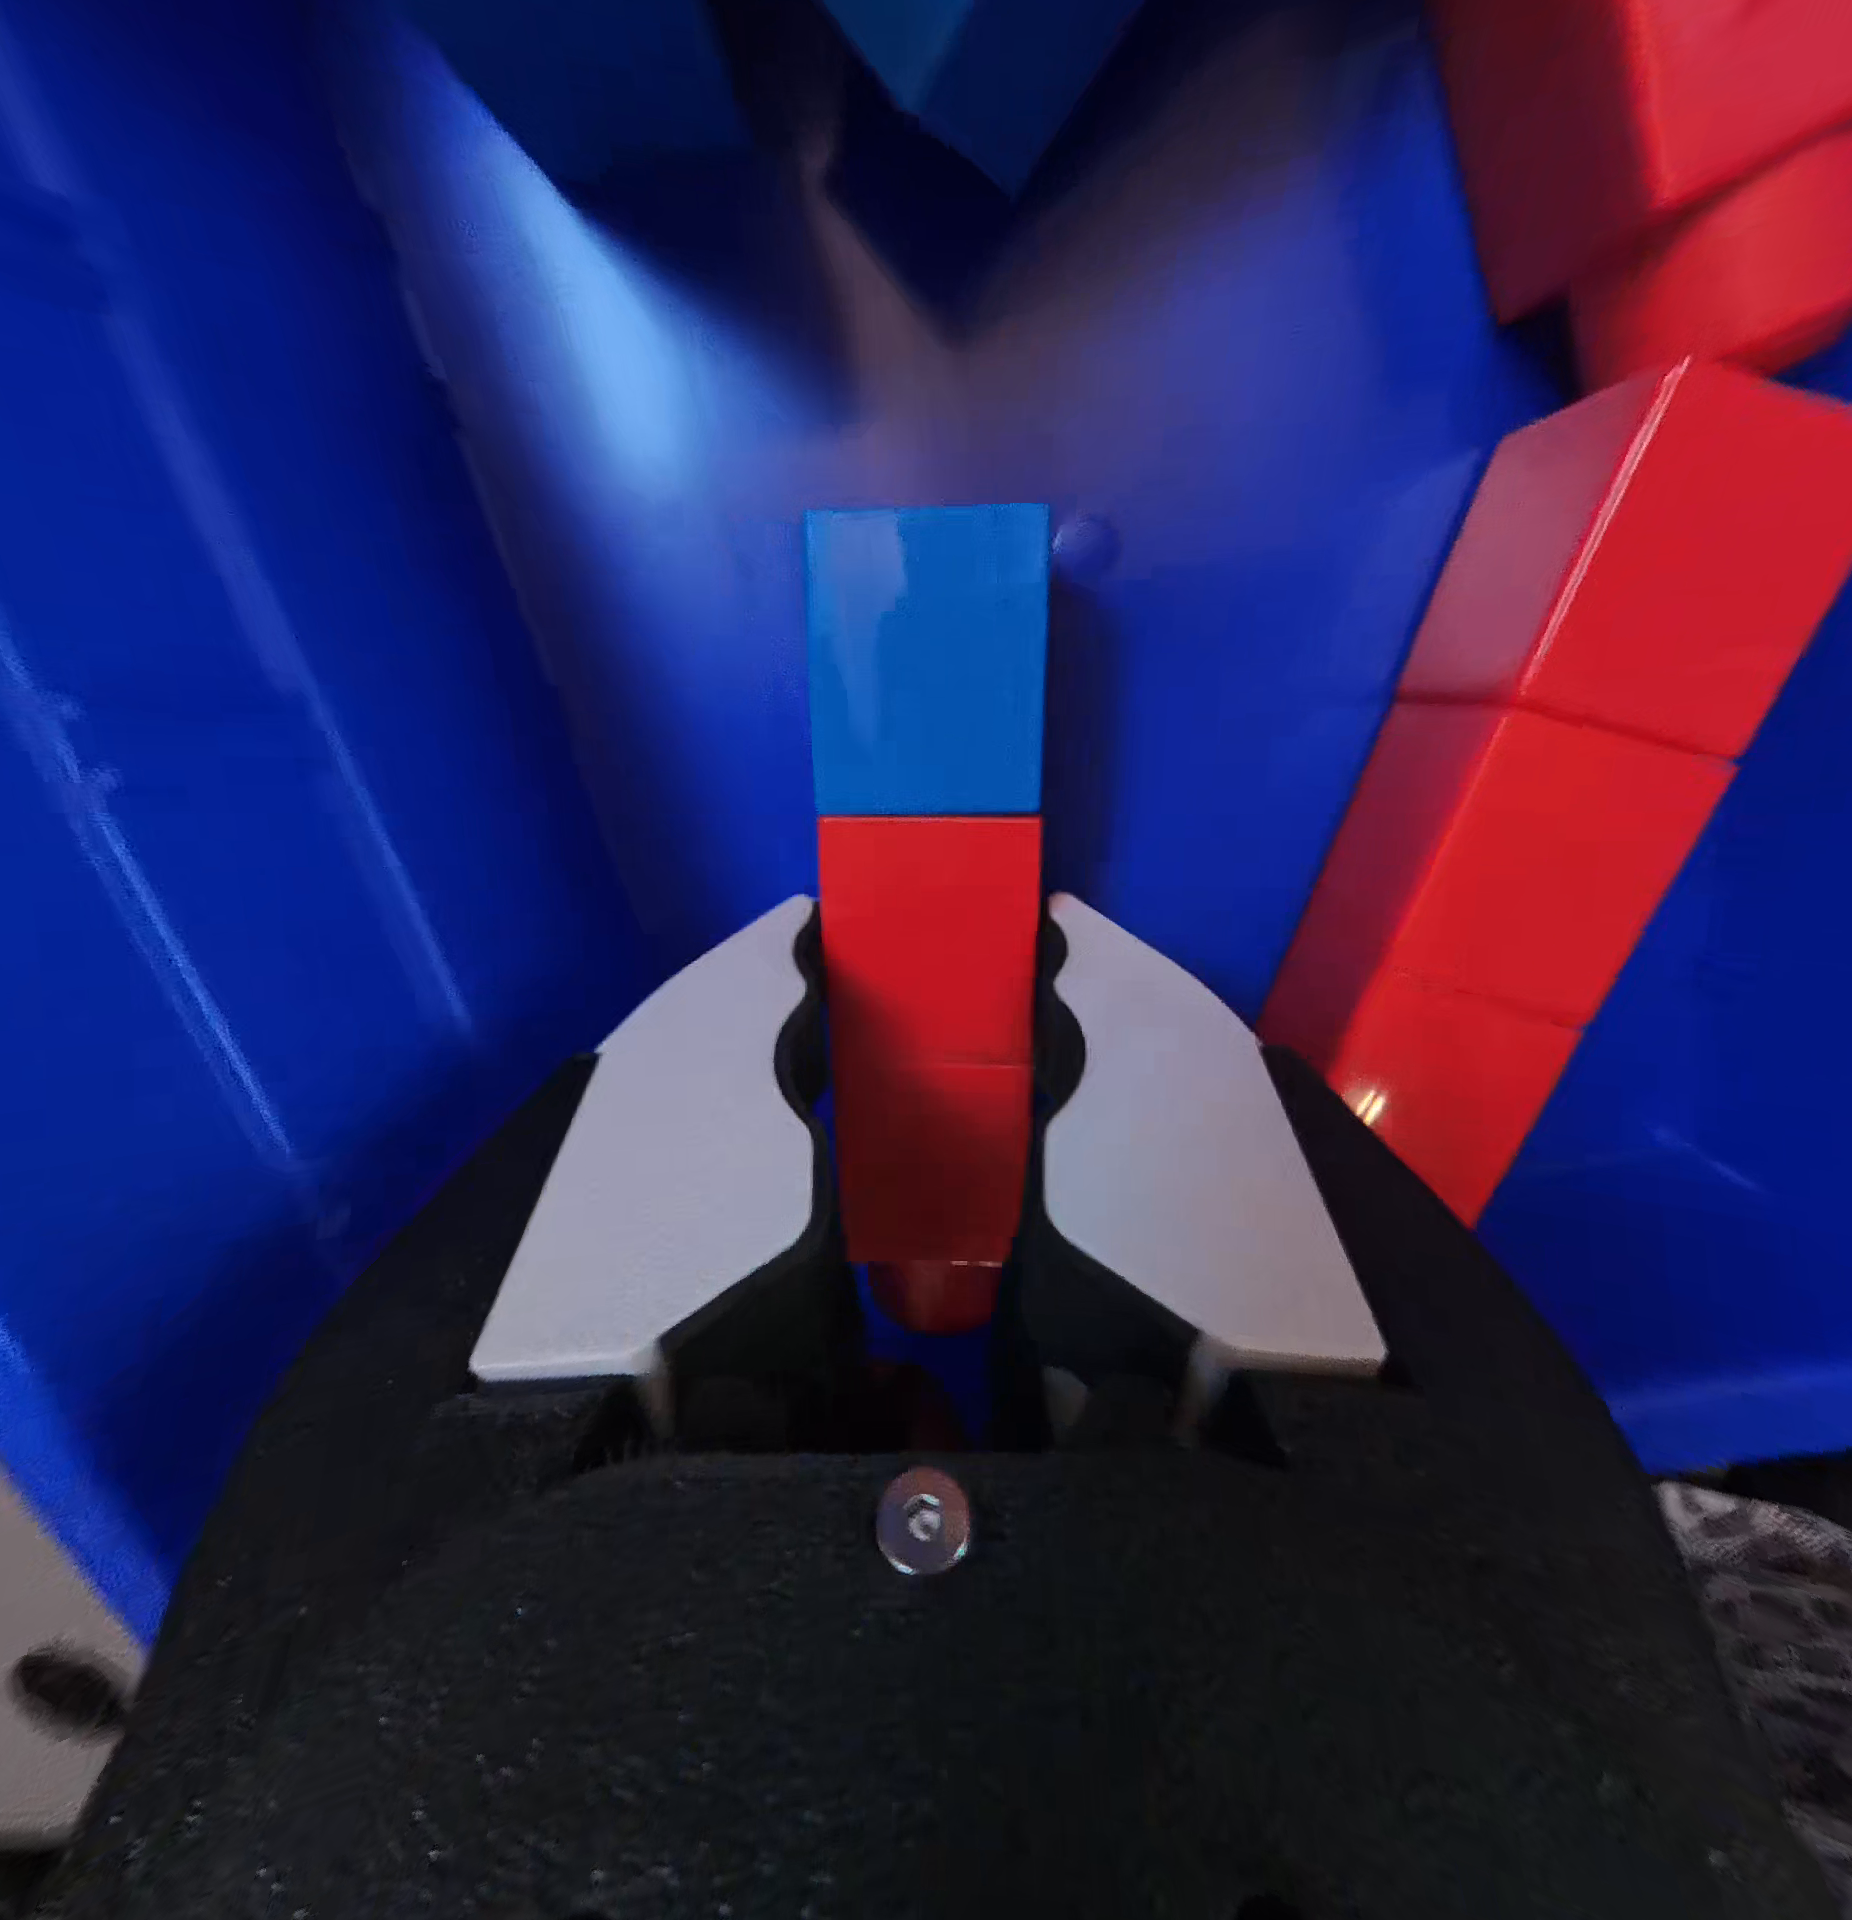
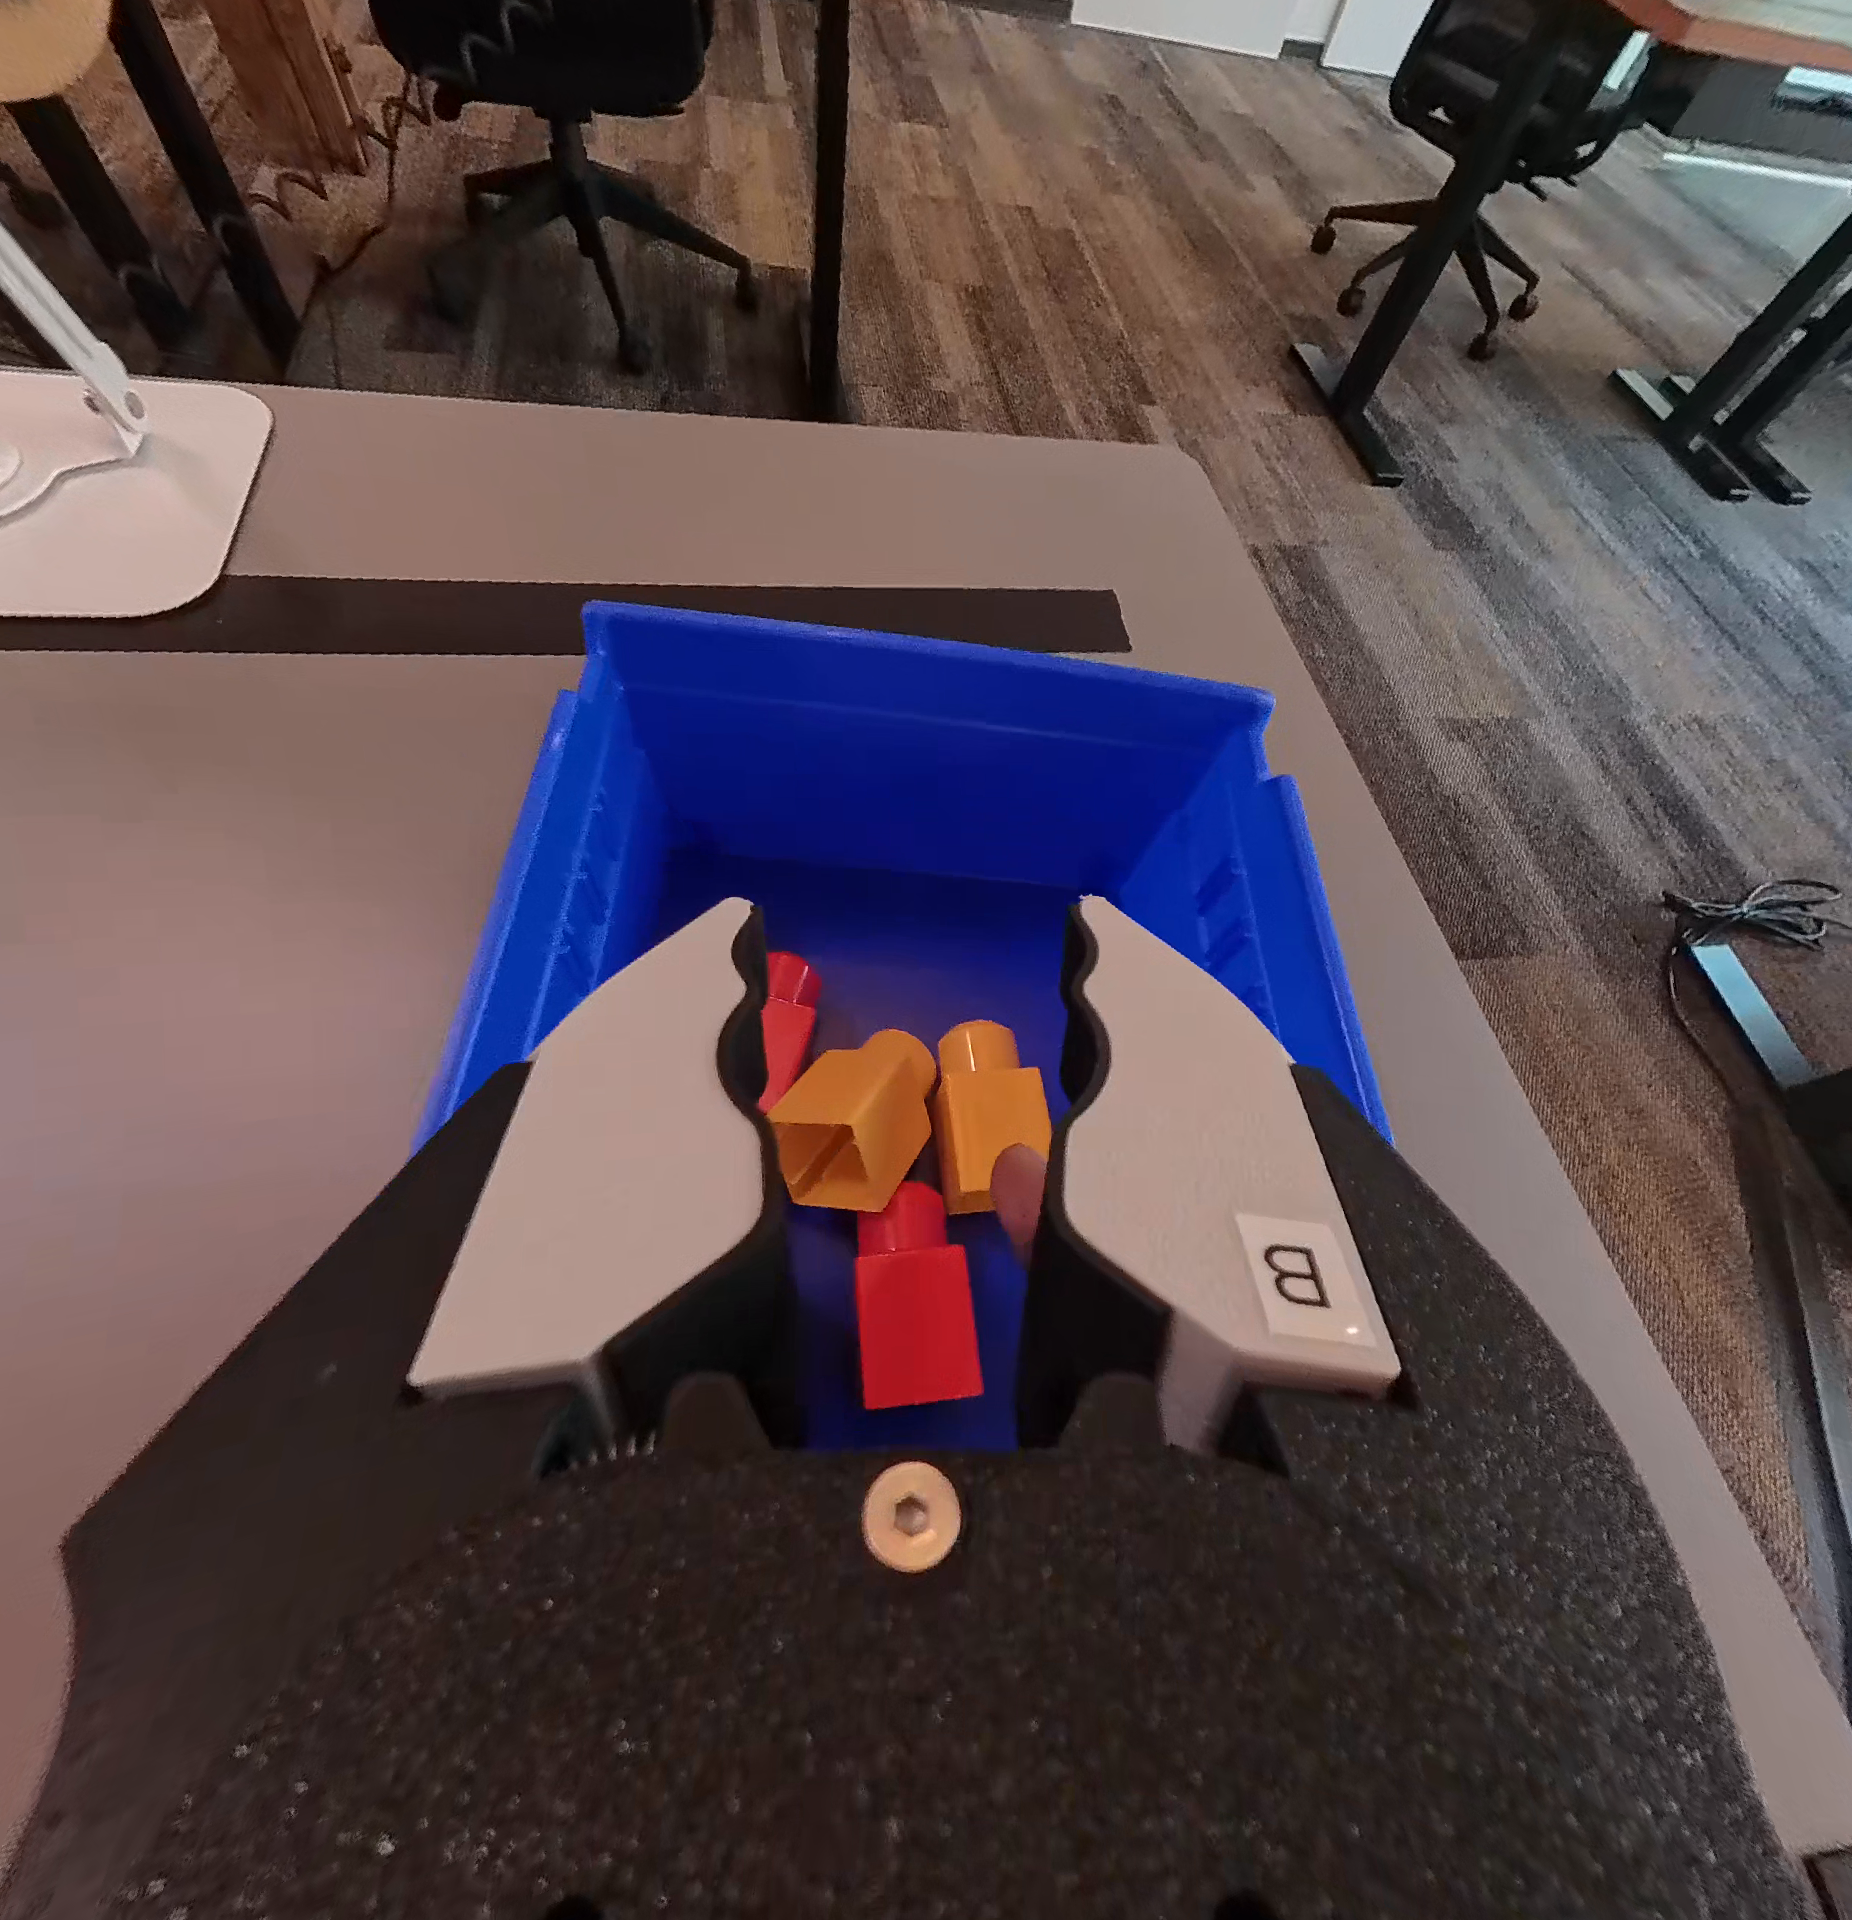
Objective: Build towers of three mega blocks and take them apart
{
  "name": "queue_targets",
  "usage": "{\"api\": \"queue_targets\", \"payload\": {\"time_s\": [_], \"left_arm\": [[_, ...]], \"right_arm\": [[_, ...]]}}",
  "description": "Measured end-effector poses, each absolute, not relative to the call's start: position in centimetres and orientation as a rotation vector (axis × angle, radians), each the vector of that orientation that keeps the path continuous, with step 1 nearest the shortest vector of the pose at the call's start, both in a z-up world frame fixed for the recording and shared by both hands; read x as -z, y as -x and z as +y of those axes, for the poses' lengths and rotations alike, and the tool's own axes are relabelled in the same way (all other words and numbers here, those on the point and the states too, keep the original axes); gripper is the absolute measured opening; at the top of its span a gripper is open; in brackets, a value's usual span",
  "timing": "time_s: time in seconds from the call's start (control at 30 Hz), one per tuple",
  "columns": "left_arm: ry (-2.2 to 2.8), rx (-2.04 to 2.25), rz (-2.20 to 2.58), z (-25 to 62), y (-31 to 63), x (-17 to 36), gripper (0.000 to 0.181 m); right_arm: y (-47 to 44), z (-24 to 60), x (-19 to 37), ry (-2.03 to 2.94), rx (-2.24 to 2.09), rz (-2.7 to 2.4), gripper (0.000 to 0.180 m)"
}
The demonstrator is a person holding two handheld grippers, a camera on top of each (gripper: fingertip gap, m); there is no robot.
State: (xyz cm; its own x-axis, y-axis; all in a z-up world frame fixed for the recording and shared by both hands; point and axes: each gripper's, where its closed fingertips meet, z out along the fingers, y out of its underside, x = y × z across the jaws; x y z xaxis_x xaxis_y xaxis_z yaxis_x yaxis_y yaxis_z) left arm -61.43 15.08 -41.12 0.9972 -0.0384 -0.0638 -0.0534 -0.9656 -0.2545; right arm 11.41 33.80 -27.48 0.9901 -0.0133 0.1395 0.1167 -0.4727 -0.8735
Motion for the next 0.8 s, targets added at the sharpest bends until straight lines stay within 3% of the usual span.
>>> {"api": "queue_targets", "payload": {"time_s": [0.17, 0.37, 0.6, 0.8], "left_arm": [[2.691, 0.017, 0.422, 16.1, 58.4, 38.5, 0.037], [2.041, -0.109, 0.837, 19.3, 50.8, 26.6, 0.036], [1.678, -0.061, 1.330, 17.8, 38.1, 21.7, 0.036], [1.571, -0.020, 1.527, 17.0, 33.0, 21.9, 0.036]], "right_arm": [[-4.7, 33.3, 23.0, 1.867, -0.096, -0.328, 0.048], [13.1, 24.4, 14.4, 1.225, -0.582, -1.034, 0.049], [27.1, 16.0, 16.7, 0.961, -0.655, -1.579, 0.069], [30.7, 15.9, 18.5, 0.903, -0.555, -1.629, 0.061]]}}
